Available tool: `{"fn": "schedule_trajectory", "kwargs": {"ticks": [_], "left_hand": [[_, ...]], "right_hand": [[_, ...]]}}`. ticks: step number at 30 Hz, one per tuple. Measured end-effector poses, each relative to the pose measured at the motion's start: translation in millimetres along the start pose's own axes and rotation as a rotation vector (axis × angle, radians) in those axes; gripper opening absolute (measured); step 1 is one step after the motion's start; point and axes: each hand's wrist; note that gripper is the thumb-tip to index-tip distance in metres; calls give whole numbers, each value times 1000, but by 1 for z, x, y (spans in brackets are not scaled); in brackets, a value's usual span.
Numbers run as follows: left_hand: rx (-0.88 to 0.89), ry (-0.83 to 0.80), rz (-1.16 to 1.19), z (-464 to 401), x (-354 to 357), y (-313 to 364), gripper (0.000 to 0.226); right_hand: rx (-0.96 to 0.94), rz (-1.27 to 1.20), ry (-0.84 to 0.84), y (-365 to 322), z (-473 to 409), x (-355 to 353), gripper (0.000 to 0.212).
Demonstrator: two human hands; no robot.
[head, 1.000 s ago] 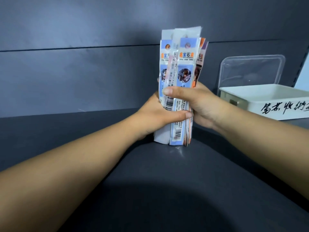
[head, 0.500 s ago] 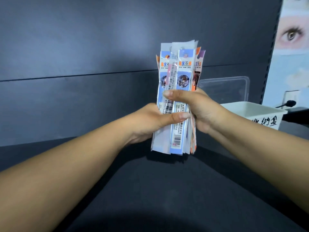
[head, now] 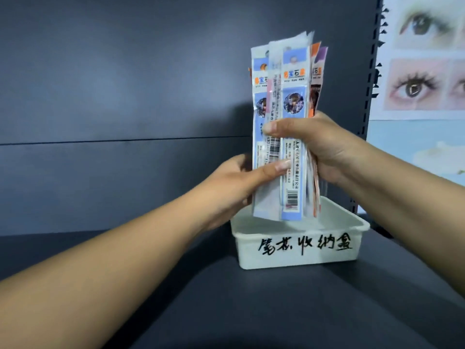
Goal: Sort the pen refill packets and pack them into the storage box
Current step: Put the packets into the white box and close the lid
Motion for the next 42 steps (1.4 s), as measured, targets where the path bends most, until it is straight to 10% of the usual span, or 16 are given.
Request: {"fn": "schedule_trajectory", "kwargs": {"ticks": [3, 9, 15, 32, 42], "left_hand": [[-22, 116, -331, 4, 1, -16, 71], [-72, 131, -705, 26, -14, -53, 31], [-126, 174, -524, 30, -15, -69, 31], [-72, 206, -119, 26, -22, -82, 63], [-43, 195, -268, 31, -22, -81, 46]], "right_hand": [[53, 70, 40, 3, -7, -37, 16], [180, 312, 75, 27, -19, -65, 16], [267, 683, 0, 46, -32, -66, 27], [1051, 839, -943, 82, -80, -71, 59], [966, 1071, -835, 85, -65, -60, 65]]}}
Point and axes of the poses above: each hand's wrist, its own z-axis away from the middle knuckle, its own x-axis out of the palm, y = z × x, and after that the axes turned 14 degrees about x, right-handed
